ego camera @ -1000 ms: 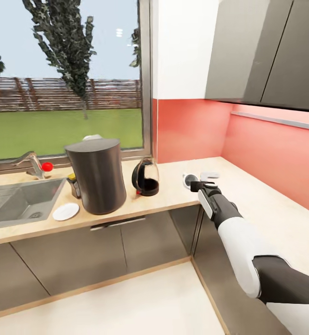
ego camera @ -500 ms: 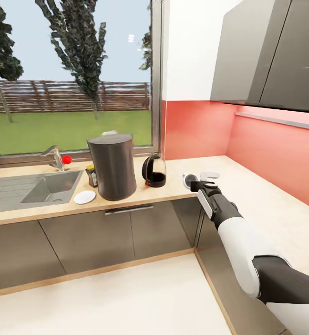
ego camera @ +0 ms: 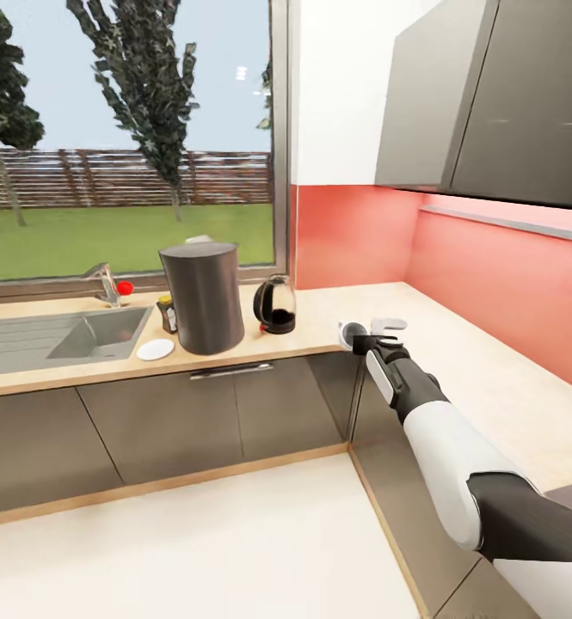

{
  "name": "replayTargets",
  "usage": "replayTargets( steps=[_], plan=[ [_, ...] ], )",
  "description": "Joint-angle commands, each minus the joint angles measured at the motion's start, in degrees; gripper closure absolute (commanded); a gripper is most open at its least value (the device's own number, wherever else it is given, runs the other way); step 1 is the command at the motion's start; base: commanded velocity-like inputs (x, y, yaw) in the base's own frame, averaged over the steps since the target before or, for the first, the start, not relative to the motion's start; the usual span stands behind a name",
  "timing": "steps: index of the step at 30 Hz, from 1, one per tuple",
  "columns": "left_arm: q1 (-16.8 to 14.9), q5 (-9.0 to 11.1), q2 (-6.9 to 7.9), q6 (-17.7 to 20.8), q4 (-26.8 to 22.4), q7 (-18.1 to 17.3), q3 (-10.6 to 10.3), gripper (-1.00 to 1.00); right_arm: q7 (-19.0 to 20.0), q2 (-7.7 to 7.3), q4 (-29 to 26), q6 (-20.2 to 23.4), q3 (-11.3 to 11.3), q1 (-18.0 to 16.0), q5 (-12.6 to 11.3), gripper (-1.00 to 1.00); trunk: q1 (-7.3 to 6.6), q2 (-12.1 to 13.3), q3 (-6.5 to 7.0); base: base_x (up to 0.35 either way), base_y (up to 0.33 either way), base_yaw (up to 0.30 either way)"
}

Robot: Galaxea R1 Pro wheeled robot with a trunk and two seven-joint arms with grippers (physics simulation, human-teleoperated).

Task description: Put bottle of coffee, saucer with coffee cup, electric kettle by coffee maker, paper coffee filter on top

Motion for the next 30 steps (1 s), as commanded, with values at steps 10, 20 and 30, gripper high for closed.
replayTargets(
  steps=[10, 20, 30],
  plan=[
    [-0.4, 0.0, -0.3, -7.7, -5.1, -0.1, 0.3, -1.0, 0.1, -0.07, 0.3, 0.4, -0.1, 0.0, 0.0, 1.0, 0.02, -0.1, -0.11, -0.024, -0.014, 0.0],
    [-0.6, 0.1, -0.49, -8.7, -13.8, -0.1, 0.5, -1.0, 7.3, 1.79, 2.5, 3.2, 4.1, 0.0, 0.0, 1.0, 0.02, -0.1, -0.11, 0.0, 0.0, 0.0],
    [-0.5, 0.2, -0.35, -8.7, -14.0, -0.1, 0.9, -1.0, 16.7, 5.02, 4.7, 5.6, 8.7, 0.0, 0.0, 1.0, 0.02, -0.1, -0.11, 0.0, 0.0, 0.0]
  ],
)
